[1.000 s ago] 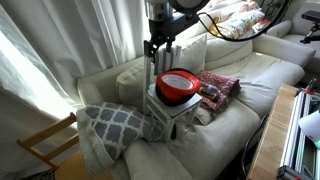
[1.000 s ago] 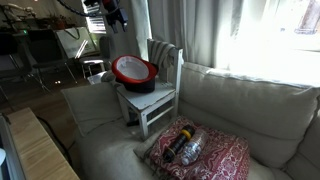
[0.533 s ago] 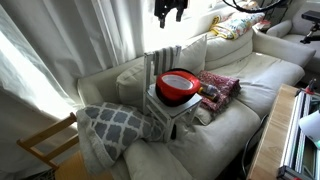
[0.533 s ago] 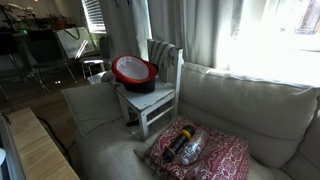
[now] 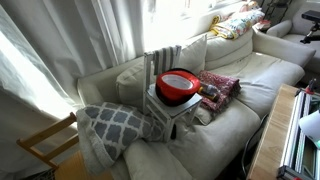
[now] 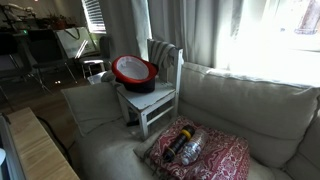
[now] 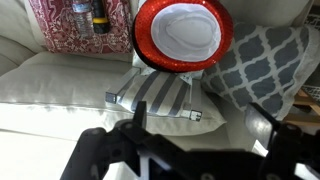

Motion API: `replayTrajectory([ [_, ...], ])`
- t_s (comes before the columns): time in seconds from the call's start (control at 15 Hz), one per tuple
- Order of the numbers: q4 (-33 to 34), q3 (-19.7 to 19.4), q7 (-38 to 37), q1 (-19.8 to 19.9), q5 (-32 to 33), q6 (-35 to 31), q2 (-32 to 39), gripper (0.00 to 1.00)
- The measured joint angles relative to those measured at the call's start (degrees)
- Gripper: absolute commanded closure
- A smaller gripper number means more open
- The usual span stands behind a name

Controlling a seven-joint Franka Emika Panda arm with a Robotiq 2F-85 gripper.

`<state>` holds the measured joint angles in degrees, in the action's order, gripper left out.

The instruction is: Remove the hats on the chair's ears starting with the black hat and place them on the chair's seat

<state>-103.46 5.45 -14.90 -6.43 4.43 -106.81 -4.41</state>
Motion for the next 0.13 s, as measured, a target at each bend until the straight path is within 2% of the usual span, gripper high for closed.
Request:
replayTrajectory([
  [0.13,0.0,-0.1,0.4,0.3,-0.1,1.1,-1.3,0.00],
])
